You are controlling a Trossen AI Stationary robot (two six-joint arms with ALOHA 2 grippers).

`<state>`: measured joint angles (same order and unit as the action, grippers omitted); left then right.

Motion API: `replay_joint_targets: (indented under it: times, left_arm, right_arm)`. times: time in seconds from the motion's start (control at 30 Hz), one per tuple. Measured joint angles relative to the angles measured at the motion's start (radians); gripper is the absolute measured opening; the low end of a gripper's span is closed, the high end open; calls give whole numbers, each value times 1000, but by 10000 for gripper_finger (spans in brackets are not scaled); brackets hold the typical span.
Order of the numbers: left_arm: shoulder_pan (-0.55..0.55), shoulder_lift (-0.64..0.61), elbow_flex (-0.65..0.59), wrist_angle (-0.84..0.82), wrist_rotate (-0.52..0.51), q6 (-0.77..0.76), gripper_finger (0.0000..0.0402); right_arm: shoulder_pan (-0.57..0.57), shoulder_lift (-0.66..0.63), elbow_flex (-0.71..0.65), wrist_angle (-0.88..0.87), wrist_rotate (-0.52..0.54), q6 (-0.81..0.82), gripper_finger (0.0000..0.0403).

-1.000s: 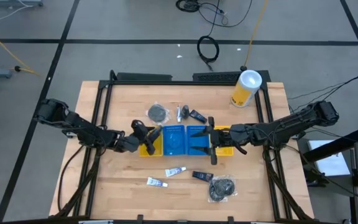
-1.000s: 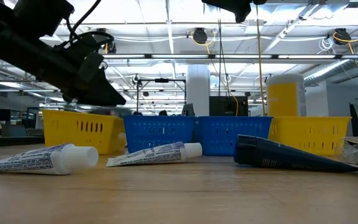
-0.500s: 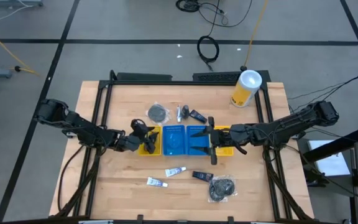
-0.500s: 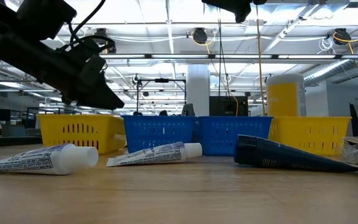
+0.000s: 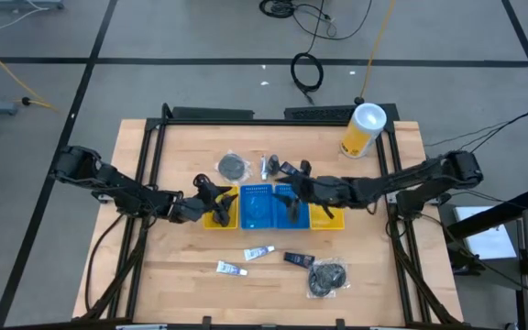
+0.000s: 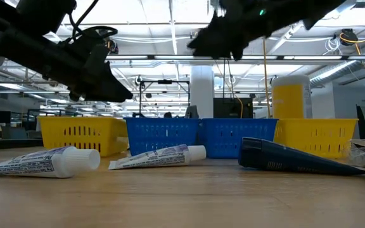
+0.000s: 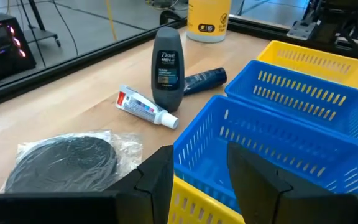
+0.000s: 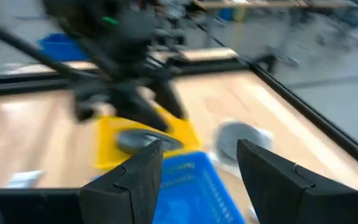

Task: Pick & Place Travel size toiletries
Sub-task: Put the deodorant into the left yellow bin

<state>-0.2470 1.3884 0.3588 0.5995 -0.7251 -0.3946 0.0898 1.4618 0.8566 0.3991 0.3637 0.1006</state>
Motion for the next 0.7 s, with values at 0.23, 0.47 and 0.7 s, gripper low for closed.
replay_joint_targets:
  times: [0.23,0.47,0.7]
  left_arm:
    - [0,0,0,-1,0,0,147]
    - [0,0,0,-1,1,19,147]
    - [0,0,0,-1,1,20,147]
  right_arm:
    - [-118,44,-1,-15,30,54,199]
    - [-190,76,-2,-1,26,72,199]
    - [-233,124,0,31,26,104,199]
